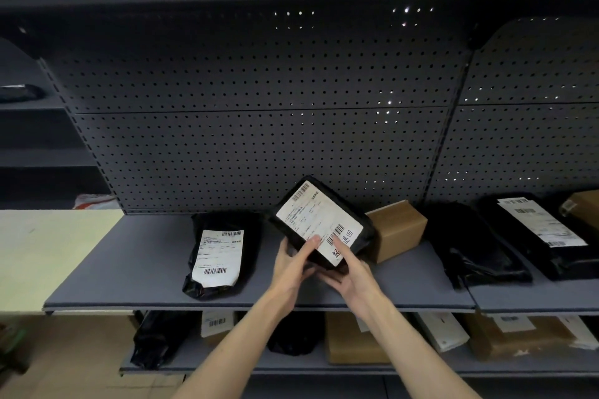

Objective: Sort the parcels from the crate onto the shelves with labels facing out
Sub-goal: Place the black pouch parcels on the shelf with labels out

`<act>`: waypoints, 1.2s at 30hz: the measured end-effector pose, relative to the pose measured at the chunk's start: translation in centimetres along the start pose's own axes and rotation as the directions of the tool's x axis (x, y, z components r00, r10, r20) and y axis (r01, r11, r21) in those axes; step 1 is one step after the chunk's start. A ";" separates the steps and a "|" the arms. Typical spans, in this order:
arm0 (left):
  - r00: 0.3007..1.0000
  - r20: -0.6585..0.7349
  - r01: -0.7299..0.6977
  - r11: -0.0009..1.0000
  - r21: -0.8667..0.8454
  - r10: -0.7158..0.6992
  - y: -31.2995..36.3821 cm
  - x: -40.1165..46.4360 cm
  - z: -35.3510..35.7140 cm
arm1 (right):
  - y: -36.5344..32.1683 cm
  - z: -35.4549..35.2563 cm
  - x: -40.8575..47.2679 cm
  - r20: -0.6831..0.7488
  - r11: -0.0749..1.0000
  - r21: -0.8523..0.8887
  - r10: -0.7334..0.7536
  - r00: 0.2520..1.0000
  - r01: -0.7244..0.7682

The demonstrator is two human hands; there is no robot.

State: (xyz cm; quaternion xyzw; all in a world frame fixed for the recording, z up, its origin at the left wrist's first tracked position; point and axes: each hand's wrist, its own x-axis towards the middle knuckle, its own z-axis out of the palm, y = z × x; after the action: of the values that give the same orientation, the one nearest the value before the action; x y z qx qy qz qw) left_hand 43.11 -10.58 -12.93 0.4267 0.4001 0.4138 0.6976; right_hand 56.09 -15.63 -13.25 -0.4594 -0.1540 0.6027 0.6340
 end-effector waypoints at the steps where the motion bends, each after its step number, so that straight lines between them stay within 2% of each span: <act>1: 1.000 0.013 -0.016 1.000 0.003 0.016 0.3 0.0 0.0 | 0.1 -0.2 0.0 -0.006 1.000 -0.019 0.012 1.000 -0.012; 6: 0.999 0.001 -0.037 0.994 0.100 0.038 2.5 0.7 -1.3 | -1.1 -1.5 -0.2 -0.050 0.977 -0.215 -0.005 0.999 -0.006; 10: 0.996 0.029 -0.088 0.968 0.235 0.083 5.0 0.7 -2.3 | -3.7 -1.8 -0.4 -0.129 0.943 -0.317 -0.146 0.981 0.099; 13: 0.991 0.091 -0.122 0.927 0.356 0.096 6.3 0.6 -2.7 | -5.2 -0.8 -0.6 -0.062 0.890 -0.408 -0.247 0.967 0.201; 16: 0.988 0.112 -0.146 0.897 0.417 0.109 7.1 0.3 -2.4 | -5.8 0.4 -0.8 0.040 0.881 -0.396 -0.265 0.963 0.258; 22: 0.965 0.084 -0.260 0.884 0.389 0.247 7.6 -0.5 -1.1 | -5.8 2.4 -1.2 0.100 0.844 -0.376 -0.374 0.922 0.383; 27: 0.916 0.045 -0.388 0.854 0.348 0.398 9.0 -1.2 0.4 | -7.0 3.8 -1.2 0.141 0.790 -0.376 -0.467 0.873 0.484; 36: 0.856 0.059 -0.507 0.812 0.290 0.513 12.2 -1.6 1.8 | -9.2 6.5 -1.7 0.211 0.675 -0.377 -0.604 0.768 0.634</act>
State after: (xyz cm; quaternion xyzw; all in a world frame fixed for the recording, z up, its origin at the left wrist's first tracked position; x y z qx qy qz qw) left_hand 41.30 -8.98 -0.78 0.6130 0.3359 0.5255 0.4851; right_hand 56.58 -13.25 -2.17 -0.4859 -0.4502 0.3187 0.6780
